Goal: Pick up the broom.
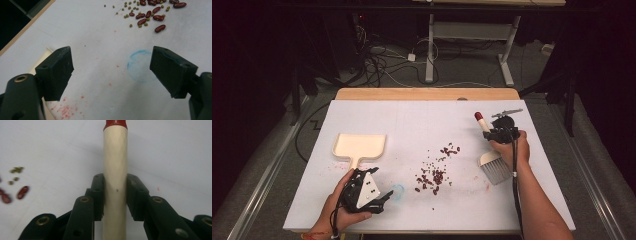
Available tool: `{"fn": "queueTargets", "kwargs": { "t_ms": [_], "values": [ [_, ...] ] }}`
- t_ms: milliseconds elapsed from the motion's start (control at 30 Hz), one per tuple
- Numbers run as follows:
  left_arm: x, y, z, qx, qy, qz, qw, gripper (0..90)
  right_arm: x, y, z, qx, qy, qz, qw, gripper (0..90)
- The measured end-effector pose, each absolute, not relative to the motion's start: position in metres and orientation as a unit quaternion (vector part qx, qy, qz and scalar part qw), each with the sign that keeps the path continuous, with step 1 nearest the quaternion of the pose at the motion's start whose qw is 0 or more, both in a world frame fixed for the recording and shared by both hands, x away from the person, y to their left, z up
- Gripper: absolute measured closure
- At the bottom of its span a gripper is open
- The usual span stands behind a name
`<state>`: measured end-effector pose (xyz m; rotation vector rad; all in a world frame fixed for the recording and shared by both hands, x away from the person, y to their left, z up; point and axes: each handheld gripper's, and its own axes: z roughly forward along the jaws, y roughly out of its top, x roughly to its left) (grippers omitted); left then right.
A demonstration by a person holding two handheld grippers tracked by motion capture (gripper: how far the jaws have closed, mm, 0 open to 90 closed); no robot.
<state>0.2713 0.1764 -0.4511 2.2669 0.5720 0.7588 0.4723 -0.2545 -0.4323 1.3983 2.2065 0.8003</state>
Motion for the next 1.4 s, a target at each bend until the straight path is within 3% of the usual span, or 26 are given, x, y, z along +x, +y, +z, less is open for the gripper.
{"fn": "queueTargets", "kwargs": {
  "t_ms": [300,633,1267,1400],
  "values": [
    [0.272,0.178,-0.450,0.863,0.234,0.292,0.339,18.3,0.426,-0.266,-0.402,0.468,0.758,0.381,0.248,70.7],
    [0.274,0.174,-0.451,0.866,0.236,0.289,0.334,18.3,0.395,-0.274,-0.392,0.444,0.742,0.432,0.255,70.7],
    [0.274,0.178,-0.450,0.863,0.242,0.289,0.337,18.2,0.367,-0.268,-0.374,0.407,0.724,0.482,0.280,70.8],
    [0.275,0.178,-0.450,0.861,0.246,0.289,0.337,18.2,0.368,-0.263,-0.369,0.404,0.720,0.498,0.266,70.7]
  ]
}}
